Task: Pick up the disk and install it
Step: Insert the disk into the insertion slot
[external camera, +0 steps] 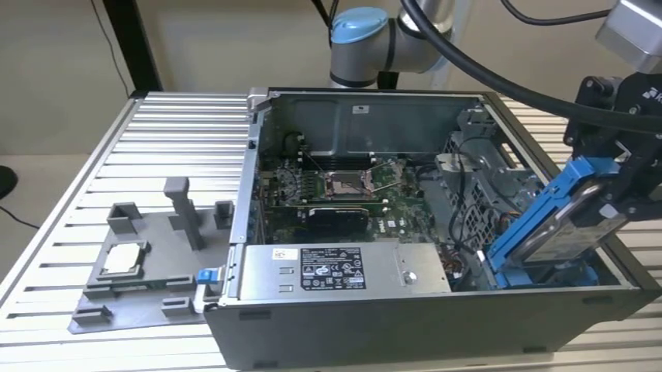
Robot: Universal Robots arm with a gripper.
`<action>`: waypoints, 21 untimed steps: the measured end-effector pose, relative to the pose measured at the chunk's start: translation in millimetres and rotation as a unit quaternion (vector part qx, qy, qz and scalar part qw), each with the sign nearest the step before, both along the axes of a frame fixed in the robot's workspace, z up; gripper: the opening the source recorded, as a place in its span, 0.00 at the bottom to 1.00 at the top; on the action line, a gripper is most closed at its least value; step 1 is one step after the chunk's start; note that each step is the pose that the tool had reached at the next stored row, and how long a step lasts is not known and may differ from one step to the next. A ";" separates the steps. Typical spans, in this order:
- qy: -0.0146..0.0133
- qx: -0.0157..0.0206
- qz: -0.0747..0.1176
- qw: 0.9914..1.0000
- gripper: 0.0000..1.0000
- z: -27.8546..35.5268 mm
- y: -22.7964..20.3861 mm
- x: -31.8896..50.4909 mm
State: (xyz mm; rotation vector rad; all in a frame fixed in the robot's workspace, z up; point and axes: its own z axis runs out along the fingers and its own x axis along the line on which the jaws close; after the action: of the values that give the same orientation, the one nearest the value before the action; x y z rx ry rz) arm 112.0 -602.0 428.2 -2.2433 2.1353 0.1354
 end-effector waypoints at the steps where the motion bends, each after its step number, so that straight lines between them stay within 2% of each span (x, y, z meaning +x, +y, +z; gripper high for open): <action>1: 0.000 0.000 -0.004 1.000 0.00 -0.6 0.0 0.1; 5: 0.000 0.000 -0.014 1.000 0.00 -3.7 0.6 0.1; 7: 0.000 0.000 -0.019 1.000 0.00 -7.6 0.7 0.2; 12: 0.000 -0.001 -0.026 1.000 0.00 -12.5 1.8 0.4; 21: 0.000 0.000 -0.027 1.000 0.00 -12.9 1.8 0.5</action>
State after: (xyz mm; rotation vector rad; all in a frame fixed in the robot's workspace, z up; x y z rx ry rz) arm 112.6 -600.2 415.3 -2.1832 2.1927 0.1334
